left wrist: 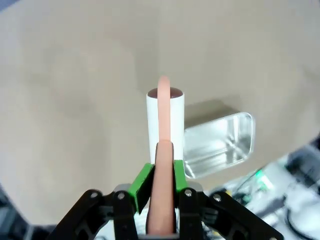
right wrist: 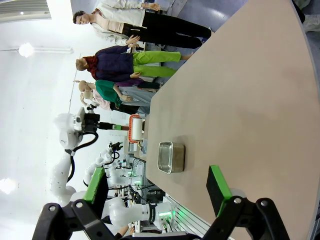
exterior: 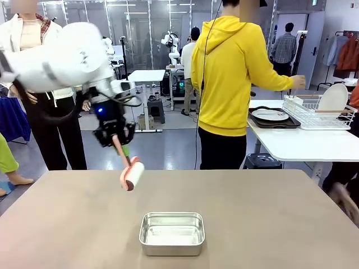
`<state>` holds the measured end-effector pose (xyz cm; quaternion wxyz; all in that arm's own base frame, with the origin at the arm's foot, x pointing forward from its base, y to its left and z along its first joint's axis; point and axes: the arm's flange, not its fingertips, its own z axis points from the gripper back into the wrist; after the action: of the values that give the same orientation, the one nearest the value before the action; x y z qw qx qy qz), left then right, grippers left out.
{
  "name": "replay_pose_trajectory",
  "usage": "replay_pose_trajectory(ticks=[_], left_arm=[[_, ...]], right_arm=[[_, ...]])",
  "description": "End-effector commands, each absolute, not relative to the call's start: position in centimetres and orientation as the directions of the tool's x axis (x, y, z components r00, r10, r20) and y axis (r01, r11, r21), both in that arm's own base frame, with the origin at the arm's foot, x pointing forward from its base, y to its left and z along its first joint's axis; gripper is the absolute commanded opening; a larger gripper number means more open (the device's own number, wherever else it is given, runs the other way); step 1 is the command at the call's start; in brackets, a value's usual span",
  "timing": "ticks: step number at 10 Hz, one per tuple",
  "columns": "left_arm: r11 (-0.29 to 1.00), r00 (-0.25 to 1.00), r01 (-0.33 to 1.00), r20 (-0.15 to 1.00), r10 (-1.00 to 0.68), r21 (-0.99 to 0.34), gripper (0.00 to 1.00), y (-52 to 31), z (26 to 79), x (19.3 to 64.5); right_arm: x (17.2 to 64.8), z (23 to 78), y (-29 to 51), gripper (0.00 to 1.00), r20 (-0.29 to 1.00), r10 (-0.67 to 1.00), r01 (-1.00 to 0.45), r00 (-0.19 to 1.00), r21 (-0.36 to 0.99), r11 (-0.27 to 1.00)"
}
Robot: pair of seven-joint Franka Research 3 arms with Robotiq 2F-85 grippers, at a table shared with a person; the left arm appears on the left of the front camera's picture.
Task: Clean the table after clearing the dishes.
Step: When the right (or left) Handle tray is removed, use the right hand (or left hand) to clean the right (or left) side of the table with the Lint Roller.
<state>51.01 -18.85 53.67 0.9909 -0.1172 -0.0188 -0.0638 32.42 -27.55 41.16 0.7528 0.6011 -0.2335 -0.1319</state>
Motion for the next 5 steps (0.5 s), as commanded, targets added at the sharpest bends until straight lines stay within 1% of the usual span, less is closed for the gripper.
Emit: replay_pose_trajectory(ticks=[1, 2, 4, 5], left_arm=[[0.939, 0.984, -0.105, 0.100, 0.145, -0.328, 0.01, -16.0, 49.9, 48.4], [0.937, 0.983, -0.111, 0.102, 0.152, -0.331, 0.01, -15.4, 47.9, 48.4], [0.931, 0.973, 0.152, 0.217, -0.081, -0.331, 0.01, -15.1, 44.6, 47.9], [0.946, 0.989, -0.096, 0.076, 0.125, -0.309, 0.01, -14.0, 47.2, 49.6]], right_arm=[[32.3, 41.5, -27.4, 1.00, 0.207, -0.473, -0.097, 0.856, 0.964, 0.247], [32.3, 41.5, -27.4, 1.00, 0.207, -0.473, -0.097, 0.856, 0.964, 0.247], [32.3, 41.5, -27.4, 1.00, 0.207, -0.473, -0.097, 0.856, 0.964, 0.247], [32.3, 41.5, -27.4, 1.00, 0.207, -0.473, -0.097, 0.856, 0.964, 0.247]])
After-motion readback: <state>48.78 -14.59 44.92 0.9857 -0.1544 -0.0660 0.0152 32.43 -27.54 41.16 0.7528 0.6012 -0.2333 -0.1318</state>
